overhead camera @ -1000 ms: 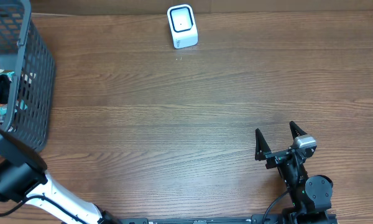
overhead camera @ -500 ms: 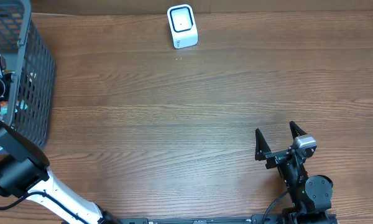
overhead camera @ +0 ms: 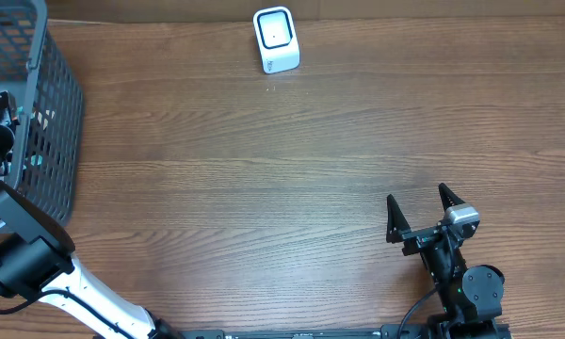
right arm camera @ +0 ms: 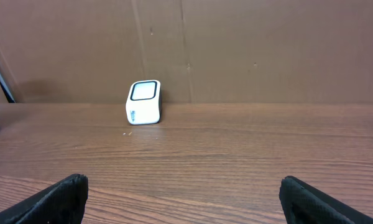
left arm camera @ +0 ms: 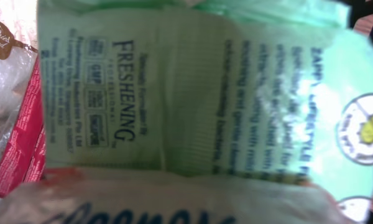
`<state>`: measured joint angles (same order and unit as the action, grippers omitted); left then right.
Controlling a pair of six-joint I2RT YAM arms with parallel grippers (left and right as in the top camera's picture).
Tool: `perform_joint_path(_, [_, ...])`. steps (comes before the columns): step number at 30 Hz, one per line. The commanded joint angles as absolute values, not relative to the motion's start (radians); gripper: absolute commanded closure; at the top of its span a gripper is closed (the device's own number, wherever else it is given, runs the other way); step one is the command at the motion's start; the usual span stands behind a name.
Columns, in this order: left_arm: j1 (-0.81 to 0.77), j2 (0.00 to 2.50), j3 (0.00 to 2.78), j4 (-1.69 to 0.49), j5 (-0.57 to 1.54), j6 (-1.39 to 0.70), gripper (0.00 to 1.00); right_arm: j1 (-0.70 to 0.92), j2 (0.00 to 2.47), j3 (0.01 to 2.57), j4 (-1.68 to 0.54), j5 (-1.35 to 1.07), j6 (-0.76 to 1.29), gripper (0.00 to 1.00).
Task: Scan the item barcode
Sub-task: 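Grasp the green wipes pack and Kleenex pack with the left gripper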
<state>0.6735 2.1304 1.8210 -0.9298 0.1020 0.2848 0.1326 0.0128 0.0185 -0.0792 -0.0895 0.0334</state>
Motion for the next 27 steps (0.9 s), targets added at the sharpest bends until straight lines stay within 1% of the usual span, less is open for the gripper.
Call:
perform_joint_path(1, [0.664, 2.142, 1.809, -0.937, 0.104, 0.277, 0.35, 0.133, 0.003, 0.008, -0.075, -0.091, 0.038, 0.0])
perform_joint_path(5, [0.664, 2.141, 1.81, -0.941, 0.104, 0.277, 0.43, 0.133, 0.003, 0.008, -0.075, -0.091, 0.038, 0.0])
perform_joint_path(11, [0.668, 2.116, 1.824, -0.942, 0.105, 0.27, 0.51, 0.133, 0.003, 0.008, -0.075, -0.091, 0.038, 0.0])
perform_joint_path(14, [0.668, 2.093, 1.851, -0.953, 0.104, 0.261, 0.54, 0.133, 0.003, 0.008, -0.075, -0.091, 0.038, 0.0])
perform_joint_path(19, [0.668, 2.016, 1.883, -0.955, 0.105, 0.242, 0.55, 0.133, 0.003, 0.008, -0.075, -0.091, 0.038, 0.0])
perform_joint_path(27, [0.668, 1.835, 1.884, -0.934, 0.101, 0.21, 0.54, 0.133, 0.003, 0.008, -0.076, -0.091, 0.038, 0.0])
